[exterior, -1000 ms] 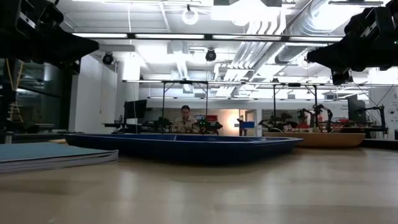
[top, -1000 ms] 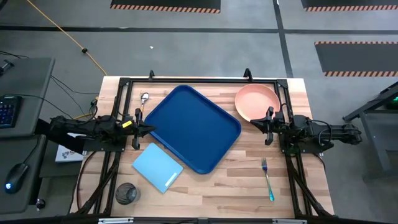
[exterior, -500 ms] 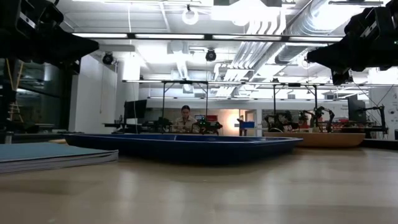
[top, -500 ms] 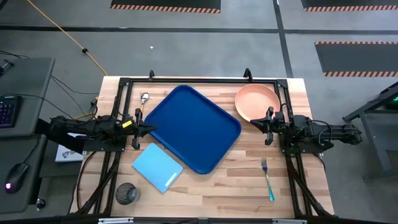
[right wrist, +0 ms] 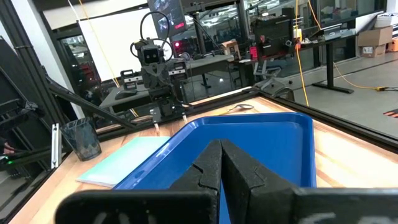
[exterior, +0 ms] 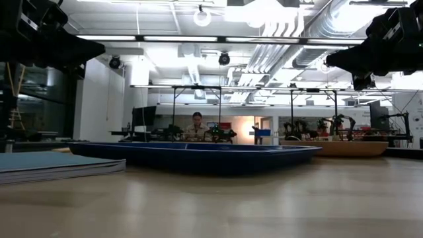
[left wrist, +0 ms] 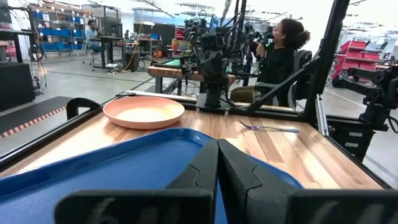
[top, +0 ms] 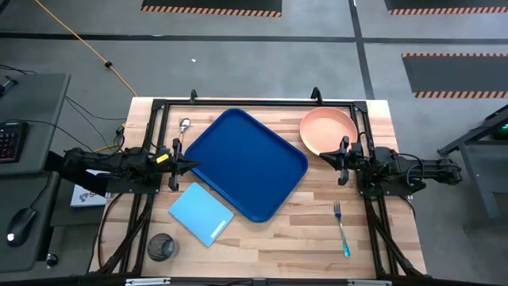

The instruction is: Pick and place plate/cup/fork/spoon on tray

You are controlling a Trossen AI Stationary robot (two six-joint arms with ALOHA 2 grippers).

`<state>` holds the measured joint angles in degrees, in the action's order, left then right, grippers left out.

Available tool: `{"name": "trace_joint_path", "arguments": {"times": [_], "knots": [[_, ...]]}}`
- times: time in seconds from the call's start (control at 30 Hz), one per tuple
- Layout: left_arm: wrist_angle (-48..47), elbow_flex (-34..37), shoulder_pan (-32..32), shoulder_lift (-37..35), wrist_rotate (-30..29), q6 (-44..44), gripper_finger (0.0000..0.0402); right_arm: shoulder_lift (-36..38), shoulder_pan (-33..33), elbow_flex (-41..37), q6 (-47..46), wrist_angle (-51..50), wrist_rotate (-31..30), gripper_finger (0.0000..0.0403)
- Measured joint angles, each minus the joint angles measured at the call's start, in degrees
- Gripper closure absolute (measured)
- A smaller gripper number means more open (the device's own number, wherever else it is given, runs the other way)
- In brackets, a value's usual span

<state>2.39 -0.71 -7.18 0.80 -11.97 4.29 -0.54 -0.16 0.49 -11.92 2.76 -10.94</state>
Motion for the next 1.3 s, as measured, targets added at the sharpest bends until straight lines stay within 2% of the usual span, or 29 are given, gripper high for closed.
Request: {"name": "trace_joint_path", "arguments": {"times": [0.47,0.53,0.7,0.8,0.87,0.97,1.07,1.17,1.3], "knots": [[-0.01,-0.02,0.0,0.0,0.0,0.0,0.0401,-0.11,0.0,0.0,0.1,0.01,-0.04,0.0403],[0.0,-0.01,0.02,0.0,0.0,0.02,0.0401,-0.14,-0.12,0.0,0.93,0.9,-1.91,0.0403],[-0.02,0.0,0.01,0.0,0.0,0.0,0.0401,-0.13,-0.23,-0.01,-1.35,10.17,-8.36,0.0403],[-0.02,0.0,0.0,0.0,0.0,0.0,0.0401,-0.18,-0.22,0.0,3.63,19.29,-12.83,0.0403],[-0.02,-0.02,0.02,0.0,0.0,0.0,0.0401,-0.73,-0.25,-0.01,5.72,25.76,-13.59,0.0403],[-0.02,0.0,0.01,0.0,0.0,0.01,0.0401,-4.39,-0.33,-0.01,9.83,32.44,-13.86,0.0403],[-0.02,-0.02,0.02,0.0,0.0,0.0,0.0401,-11.32,-2.09,-0.01,11.71,35.61,-16.52,0.0403],[-0.02,0.0,0.01,0.0,0.0,0.02,0.0401,-19.31,-5.14,0.46,8.75,35.53,-18.05,0.0403],[-0.02,-0.01,0.02,0.0,0.0,0.01,0.0401,-30.1,-9.58,1.83,2.55,35.61,-17.07,0.0403]]}}
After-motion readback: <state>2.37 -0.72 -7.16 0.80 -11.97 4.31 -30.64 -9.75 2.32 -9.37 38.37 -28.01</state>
